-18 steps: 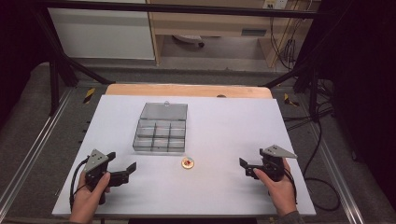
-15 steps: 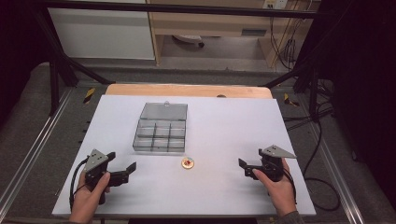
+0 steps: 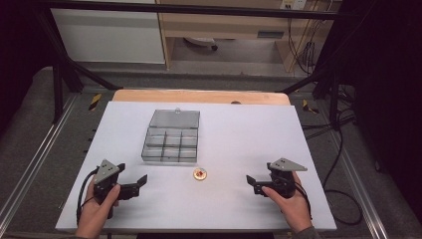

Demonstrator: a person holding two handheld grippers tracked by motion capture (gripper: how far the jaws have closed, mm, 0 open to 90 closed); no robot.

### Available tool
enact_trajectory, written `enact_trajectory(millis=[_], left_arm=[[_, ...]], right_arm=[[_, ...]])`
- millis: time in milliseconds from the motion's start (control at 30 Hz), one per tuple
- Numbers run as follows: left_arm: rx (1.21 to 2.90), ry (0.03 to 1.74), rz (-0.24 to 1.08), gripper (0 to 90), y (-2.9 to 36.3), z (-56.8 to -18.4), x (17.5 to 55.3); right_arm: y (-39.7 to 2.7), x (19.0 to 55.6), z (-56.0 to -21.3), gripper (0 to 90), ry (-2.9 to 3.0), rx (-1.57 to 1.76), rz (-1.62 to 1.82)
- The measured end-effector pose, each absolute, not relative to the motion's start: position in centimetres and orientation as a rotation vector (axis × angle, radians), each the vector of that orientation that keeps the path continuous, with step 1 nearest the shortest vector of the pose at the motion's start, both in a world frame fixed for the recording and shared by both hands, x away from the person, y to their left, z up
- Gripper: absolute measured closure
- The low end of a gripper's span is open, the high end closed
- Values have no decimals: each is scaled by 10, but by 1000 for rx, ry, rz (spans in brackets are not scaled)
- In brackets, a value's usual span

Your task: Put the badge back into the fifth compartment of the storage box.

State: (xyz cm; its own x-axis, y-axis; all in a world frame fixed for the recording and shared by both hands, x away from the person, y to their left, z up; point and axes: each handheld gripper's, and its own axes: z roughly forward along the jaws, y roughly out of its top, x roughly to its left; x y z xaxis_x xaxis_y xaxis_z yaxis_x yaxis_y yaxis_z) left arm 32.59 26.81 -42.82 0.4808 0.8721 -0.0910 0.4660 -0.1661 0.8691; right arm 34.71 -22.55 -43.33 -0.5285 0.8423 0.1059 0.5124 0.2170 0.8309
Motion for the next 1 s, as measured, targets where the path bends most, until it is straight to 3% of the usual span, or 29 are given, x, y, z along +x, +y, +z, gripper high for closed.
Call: enact_trajectory(millis=[633, 1000], left_arm=[[1817, 1145, 545, 59, 269, -430, 328], [1825, 1153, 539, 58, 270, -431, 328]], right_arm=[[-173, 363, -390, 51, 2262, 1111, 1176], [-122, 376, -393, 62, 2380, 1091, 1125]])
